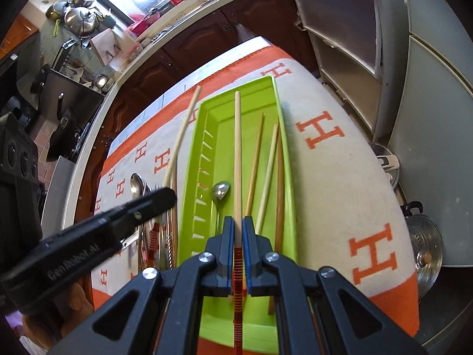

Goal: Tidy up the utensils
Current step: 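Carry both chopsticks over the green tray and open the left tool, then open the right tool to drop its chopstick in the tray while the left tool returns to the pile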

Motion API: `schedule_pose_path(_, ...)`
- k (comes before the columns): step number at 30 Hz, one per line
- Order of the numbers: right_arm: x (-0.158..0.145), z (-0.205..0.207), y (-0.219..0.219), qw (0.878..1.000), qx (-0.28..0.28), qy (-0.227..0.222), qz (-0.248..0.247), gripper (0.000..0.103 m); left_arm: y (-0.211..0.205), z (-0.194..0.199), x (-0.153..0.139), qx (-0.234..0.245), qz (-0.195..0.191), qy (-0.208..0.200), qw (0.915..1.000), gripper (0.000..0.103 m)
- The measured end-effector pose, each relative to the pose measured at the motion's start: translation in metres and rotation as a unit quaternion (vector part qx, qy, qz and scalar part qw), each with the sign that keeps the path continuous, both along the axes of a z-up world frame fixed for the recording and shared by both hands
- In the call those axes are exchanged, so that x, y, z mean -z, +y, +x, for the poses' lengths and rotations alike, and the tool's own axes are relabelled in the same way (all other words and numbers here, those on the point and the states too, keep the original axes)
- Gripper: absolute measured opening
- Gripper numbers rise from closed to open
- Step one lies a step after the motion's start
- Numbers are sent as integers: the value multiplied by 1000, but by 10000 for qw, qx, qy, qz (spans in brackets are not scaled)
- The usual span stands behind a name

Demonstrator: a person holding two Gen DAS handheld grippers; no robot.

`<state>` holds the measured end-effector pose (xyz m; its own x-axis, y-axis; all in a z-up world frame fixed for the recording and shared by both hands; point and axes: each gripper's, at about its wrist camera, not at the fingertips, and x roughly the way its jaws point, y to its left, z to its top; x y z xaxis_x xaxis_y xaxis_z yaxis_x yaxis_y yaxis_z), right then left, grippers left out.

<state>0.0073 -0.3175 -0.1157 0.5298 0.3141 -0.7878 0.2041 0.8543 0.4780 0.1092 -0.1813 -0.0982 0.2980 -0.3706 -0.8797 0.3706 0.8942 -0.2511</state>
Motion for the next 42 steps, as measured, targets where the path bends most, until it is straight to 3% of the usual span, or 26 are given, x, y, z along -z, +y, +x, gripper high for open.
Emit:
schedule_pose_path(9, 10, 4, -8, 9997, 193, 115, 133, 14, -3, -3, 16, 88, 385, 60, 9992, 5)
schedule_pose_path(12, 10, 3, -7, 9997, 175, 109, 159, 14, 3, -6, 17, 73, 478, 49, 9988, 17)
schedule_pose_path(14, 10, 2, -6, 9997, 160, 91, 148, 14, 10, -9, 16, 26, 491, 30, 9988, 36)
schedule_pose_path(16, 8, 1, -3, 9999, 120, 59, 103, 14, 16, -11, 13, -41, 503, -57, 9987, 40)
schedule_pose_path(33, -2, -7, 25, 9998, -193, 26, -50, 14, 51, -32, -5, -292, 658, -345, 9968, 41)
schedule_pose_path(42, -13, -6, 51, 9987, -462, 3, -192, 14, 97, -37, -19, -624, 602, -438, 9953, 41)
